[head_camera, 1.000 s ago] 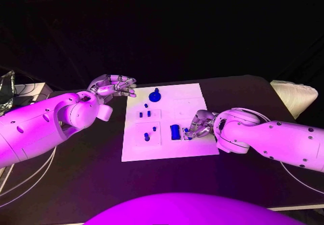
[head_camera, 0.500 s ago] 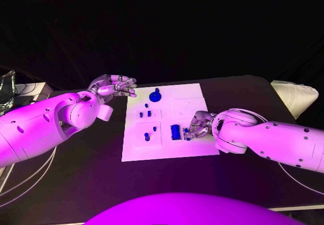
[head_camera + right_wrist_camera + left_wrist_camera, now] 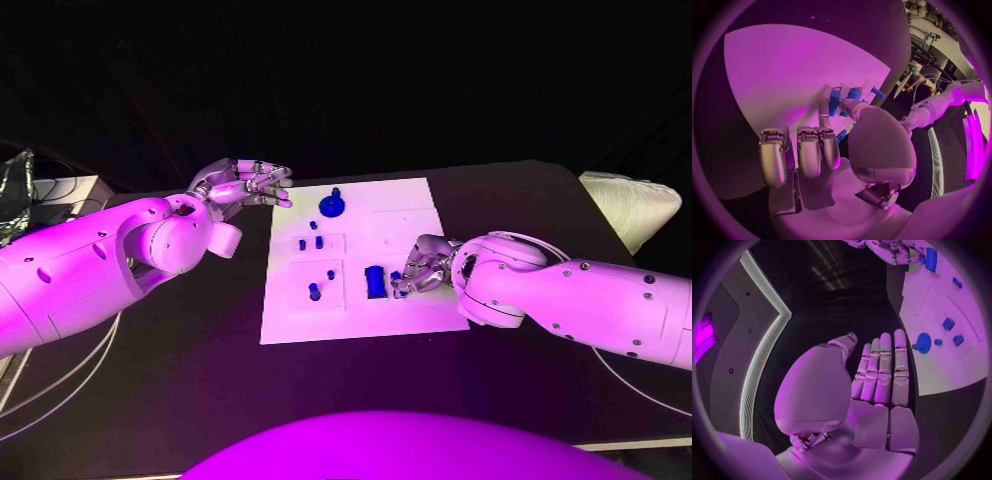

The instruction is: Assemble the parts on the task board

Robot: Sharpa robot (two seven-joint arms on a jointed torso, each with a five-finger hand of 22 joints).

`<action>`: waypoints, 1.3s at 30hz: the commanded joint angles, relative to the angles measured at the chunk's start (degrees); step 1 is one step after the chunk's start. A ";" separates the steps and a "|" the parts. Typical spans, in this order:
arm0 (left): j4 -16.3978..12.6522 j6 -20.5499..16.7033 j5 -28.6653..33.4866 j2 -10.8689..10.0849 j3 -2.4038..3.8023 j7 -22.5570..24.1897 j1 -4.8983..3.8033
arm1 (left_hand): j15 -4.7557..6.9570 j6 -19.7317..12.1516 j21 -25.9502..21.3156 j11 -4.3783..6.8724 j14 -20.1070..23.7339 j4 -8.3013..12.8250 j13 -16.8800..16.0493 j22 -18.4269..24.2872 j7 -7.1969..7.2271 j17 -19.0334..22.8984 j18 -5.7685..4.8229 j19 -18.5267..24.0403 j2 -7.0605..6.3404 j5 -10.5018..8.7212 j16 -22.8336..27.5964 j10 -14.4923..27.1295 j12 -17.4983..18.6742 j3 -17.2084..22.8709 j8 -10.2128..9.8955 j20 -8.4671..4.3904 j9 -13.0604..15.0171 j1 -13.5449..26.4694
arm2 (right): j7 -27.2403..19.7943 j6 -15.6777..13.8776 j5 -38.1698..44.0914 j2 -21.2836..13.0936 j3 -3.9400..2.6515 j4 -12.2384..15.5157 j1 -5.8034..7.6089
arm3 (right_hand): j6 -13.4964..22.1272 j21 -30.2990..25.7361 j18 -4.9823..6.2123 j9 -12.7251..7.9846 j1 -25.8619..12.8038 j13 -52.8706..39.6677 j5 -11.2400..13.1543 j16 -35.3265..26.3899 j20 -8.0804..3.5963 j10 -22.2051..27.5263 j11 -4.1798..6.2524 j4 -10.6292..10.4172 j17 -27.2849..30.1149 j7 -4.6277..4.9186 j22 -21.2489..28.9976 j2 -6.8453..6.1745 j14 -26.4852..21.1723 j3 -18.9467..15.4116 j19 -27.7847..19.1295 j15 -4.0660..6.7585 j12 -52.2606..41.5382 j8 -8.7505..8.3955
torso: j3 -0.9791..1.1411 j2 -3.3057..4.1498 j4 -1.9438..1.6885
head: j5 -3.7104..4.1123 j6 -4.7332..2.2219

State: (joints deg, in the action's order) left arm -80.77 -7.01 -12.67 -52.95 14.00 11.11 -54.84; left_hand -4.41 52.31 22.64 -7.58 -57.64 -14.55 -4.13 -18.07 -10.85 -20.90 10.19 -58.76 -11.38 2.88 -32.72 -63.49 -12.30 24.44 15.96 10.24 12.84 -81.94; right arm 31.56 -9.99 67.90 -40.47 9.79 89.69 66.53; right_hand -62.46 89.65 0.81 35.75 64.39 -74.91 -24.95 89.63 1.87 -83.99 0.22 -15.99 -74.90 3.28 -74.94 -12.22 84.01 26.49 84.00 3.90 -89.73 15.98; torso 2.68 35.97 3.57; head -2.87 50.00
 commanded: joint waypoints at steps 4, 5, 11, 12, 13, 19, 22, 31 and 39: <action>-0.13 0.99 -0.23 0.08 0.04 0.19 0.06 | -0.21 0.03 -0.35 0.00 0.03 -0.24 0.07 0.09 -0.21 -0.05 0.20 -0.35 0.51 0.06 0.30 -0.41 0.16 0.01 -0.21 0.01 -0.05 -0.13 | -0.26 0.32 0.48 0.16 0.04 0.07 -0.14 | 0.26 0.35 -0.81 -0.29 -1.72 -15.09 3.38 0.37 -0.14 -6.01 0.46 -0.29 -15.10 0.32 -15.06 -0.54 5.99 -0.81 6.00 0.40 -0.27 -0.03 | -0.03 -0.08 0.01 | -0.02 0.00; -0.13 1.00 -0.23 0.08 0.04 0.18 0.06 | -0.22 0.03 -0.37 0.00 0.03 -0.32 0.06 0.11 -0.21 -0.08 0.20 -0.36 0.55 0.05 0.32 -0.42 0.18 -0.01 -0.21 0.02 -0.05 -0.10 | -0.29 0.43 0.40 0.16 0.04 0.09 -0.15 | 0.22 0.35 -0.81 -0.41 -3.18 -15.09 6.21 0.37 -0.08 -6.01 0.36 -0.63 -15.10 0.42 -15.06 -1.15 5.99 -2.16 6.00 0.29 -0.27 0.03 | -0.03 -0.09 0.01 | -0.02 0.00; -0.13 1.01 -0.25 0.09 0.04 0.16 0.06 | -0.22 0.03 -0.40 -0.01 0.03 -0.41 0.06 0.13 -0.22 -0.10 0.20 -0.36 0.59 0.05 0.33 -0.43 0.21 -0.02 -0.21 0.02 -0.06 -0.05 | -0.40 0.84 0.05 -0.01 0.04 0.41 -0.21 | 0.25 0.35 -0.81 -1.09 -4.66 -15.09 11.38 0.37 -0.07 -6.01 0.48 -0.71 -15.10 0.25 -15.06 0.59 5.99 -8.65 6.00 0.39 -0.27 0.23 | -0.01 -0.04 0.04 | -0.01 0.00; -0.13 1.00 -0.25 0.08 0.04 0.16 0.06 | -0.22 0.03 -0.40 -0.01 0.03 -0.41 0.06 0.13 -0.22 -0.10 0.20 -0.36 0.59 0.05 0.33 -0.43 0.21 -0.02 -0.21 0.02 -0.06 -0.05 | -0.42 0.70 0.04 -0.06 0.04 0.47 -0.22 | 0.24 0.35 -0.81 -1.22 -4.86 -15.09 11.63 0.37 -0.08 -6.01 0.48 -0.77 -15.10 0.24 -15.06 0.94 5.99 -9.91 6.00 0.39 -0.27 0.28 | -0.01 -0.04 0.05 | -0.02 0.00; -0.12 1.00 -0.25 0.08 0.04 0.15 0.06 | -0.22 0.03 -0.40 -0.01 0.03 -0.41 0.06 0.13 -0.22 -0.10 0.20 -0.36 0.59 0.05 0.33 -0.43 0.21 -0.02 -0.21 0.02 -0.06 -0.05 | -0.45 0.52 0.06 -0.12 0.04 0.53 -0.24 | 0.24 0.35 -0.81 -1.34 -4.99 -15.09 11.94 0.37 -0.08 -6.01 0.47 -0.82 -15.10 0.22 -15.06 1.29 5.99 -11.04 6.00 0.41 -0.27 0.33 | -0.01 -0.05 0.05 | 0.00 0.00; -0.12 1.00 -0.25 0.06 0.04 0.13 0.06 | -0.22 0.03 -0.40 -0.01 0.03 -0.41 0.06 0.13 -0.22 -0.10 0.20 -0.36 0.59 0.05 0.33 -0.43 0.21 -0.02 -0.21 0.02 -0.06 -0.05 | -0.56 -0.66 0.35 -0.70 0.04 0.78 -0.35 | 0.33 0.35 -0.81 -1.74 -6.36 -15.09 7.84 0.37 -0.15 -6.01 0.52 -0.70 -15.10 0.20 -15.06 3.01 5.99 -14.88 6.00 0.44 -0.27 0.71 | 0.00 -0.02 -0.02 | -0.07 0.00; -0.11 0.99 -0.25 0.06 0.04 0.13 0.06 | -0.22 0.03 -0.40 -0.01 0.03 -0.41 0.06 0.13 -0.22 -0.10 0.20 -0.36 0.59 0.05 0.33 -0.43 0.21 -0.02 -0.21 0.02 -0.06 -0.05 | -0.62 -1.04 0.44 -1.11 0.04 0.93 -0.40 | 0.33 0.35 -0.81 -1.74 -6.36 -15.09 7.84 0.37 -0.15 -6.01 0.52 -0.70 -15.10 0.20 -15.06 3.01 5.99 -14.88 6.00 0.44 -0.27 0.71 | 0.04 0.00 0.00 | -0.12 0.00; -0.04 1.05 -0.29 0.09 0.04 0.11 0.06 | -0.22 0.03 -0.40 -0.01 0.03 -0.41 0.06 0.13 -0.22 -0.10 0.20 -0.36 0.59 0.05 0.33 -0.43 0.21 -0.02 -0.21 0.02 -0.06 -0.05 | -1.66 -0.52 -0.74 -2.75 0.03 1.89 -0.69 | 0.53 0.35 -0.81 -2.02 -1.80 -15.09 10.41 0.37 -0.18 -6.01 0.55 0.03 -15.10 0.17 -15.06 2.81 5.99 -14.50 6.00 0.47 -0.27 0.94 | 0.07 0.01 0.04 | -0.10 0.00; 0.04 1.11 -0.33 0.24 0.04 0.11 0.06 | -0.22 0.03 -0.40 -0.01 0.03 -0.41 0.06 0.13 -0.22 -0.10 0.20 -0.36 0.59 0.05 0.33 -0.43 0.21 -0.02 -0.21 0.02 -0.06 -0.05 | -2.61 0.29 -0.20 -3.01 0.02 2.05 -0.95 | 0.53 0.35 -0.81 -2.76 3.85 -15.09 20.34 0.37 -0.09 -6.01 0.45 -0.39 -15.10 0.28 -15.06 3.00 5.99 -15.42 6.00 0.38 -0.27 1.18 | 0.06 -0.01 0.07 | -0.04 0.00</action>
State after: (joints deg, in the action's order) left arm -80.65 -6.86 -12.77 -52.85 14.00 10.90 -54.83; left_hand -4.41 52.31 22.44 -7.57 -57.64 -14.55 -4.13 -18.01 -10.86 -20.94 10.18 -58.76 -11.39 2.88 -32.72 -63.49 -12.31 24.44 15.96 10.24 12.84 -81.95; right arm 30.31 -10.69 67.44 -43.54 9.81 91.63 65.68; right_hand -62.25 89.66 0.80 33.03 67.81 -74.95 -4.77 89.63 1.87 -83.99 0.22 -16.37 -74.94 3.48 -74.92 -9.27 84.01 11.38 84.00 3.90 -89.73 16.84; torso 2.74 35.96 3.64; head -2.92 50.00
